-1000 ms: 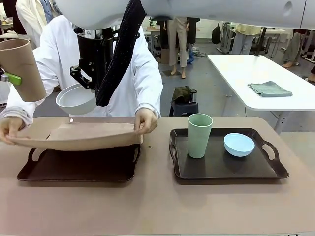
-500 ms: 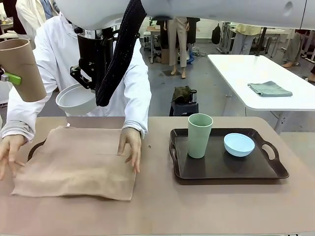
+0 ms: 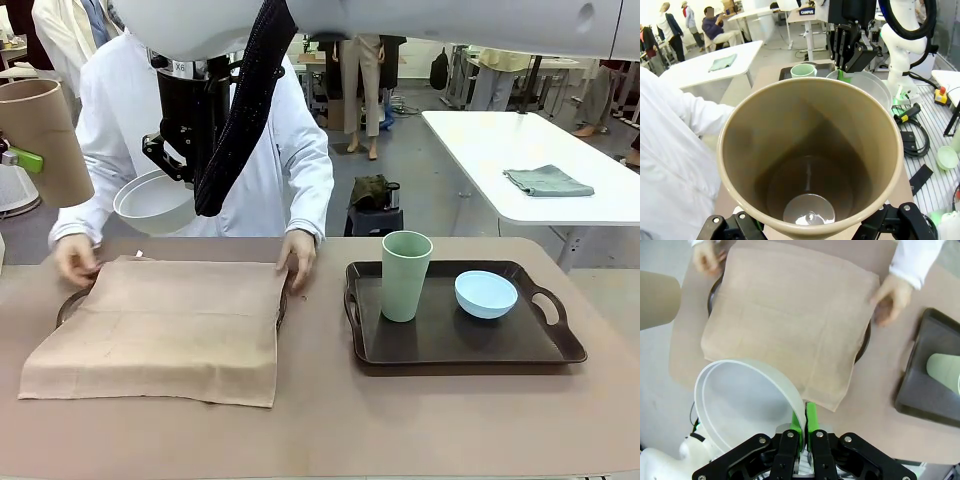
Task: Set up a tray with a mat and arrange the tableware.
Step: Place the Picnic Bowl and Reusable plastic cup back onto the Handle tray in front of the human's position.
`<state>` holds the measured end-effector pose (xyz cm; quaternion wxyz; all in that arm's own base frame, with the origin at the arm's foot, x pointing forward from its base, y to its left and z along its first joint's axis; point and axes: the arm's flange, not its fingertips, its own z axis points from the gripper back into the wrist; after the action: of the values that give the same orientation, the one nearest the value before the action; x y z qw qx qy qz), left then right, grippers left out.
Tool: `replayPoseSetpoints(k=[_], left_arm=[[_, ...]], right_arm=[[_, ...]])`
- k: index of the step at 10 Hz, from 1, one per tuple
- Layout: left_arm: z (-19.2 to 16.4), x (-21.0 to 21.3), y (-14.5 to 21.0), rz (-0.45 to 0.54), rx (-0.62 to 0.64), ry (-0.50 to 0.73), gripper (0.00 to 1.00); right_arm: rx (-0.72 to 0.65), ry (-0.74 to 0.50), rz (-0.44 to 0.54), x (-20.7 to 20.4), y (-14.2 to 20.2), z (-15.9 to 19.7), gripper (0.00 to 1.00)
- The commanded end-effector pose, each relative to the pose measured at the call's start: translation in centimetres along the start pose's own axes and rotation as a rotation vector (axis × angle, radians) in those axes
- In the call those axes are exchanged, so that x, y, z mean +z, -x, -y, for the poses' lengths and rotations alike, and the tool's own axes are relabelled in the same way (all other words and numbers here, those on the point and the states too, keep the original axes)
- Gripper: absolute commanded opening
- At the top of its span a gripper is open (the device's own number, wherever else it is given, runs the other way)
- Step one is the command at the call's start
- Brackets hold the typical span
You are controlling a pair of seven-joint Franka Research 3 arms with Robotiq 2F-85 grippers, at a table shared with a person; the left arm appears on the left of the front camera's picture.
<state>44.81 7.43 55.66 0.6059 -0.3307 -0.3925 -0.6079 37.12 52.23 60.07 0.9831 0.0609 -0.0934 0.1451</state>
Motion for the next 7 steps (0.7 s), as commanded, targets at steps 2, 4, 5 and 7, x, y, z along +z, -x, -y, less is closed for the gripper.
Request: replayPoseSetpoints(k=[2, 4, 5, 7], left_arm=[[-0.04, 0.04, -0.3, -0.004, -0.006, -0.003, 0.76], [-0.04, 0.04, -0.3, -0.004, -0.006, -0.003, 0.76], [-0.04, 0.04, -0.3, -0.004, -0.006, -0.003, 0.76], [-0.04, 0.04, -0.3, -0.004, -0.006, -0.003, 0.76]], right_arm=[[-0.001, 0.008, -0.003, 0.11, 0.07, 0.01, 0.0], [-0.001, 0.008, -0.003, 0.11, 0.07, 0.01, 0.0], [-0.001, 0.008, -0.003, 0.11, 0.07, 0.01, 0.0], [-0.001, 0.008, -0.003, 0.11, 0.07, 0.01, 0.0]])
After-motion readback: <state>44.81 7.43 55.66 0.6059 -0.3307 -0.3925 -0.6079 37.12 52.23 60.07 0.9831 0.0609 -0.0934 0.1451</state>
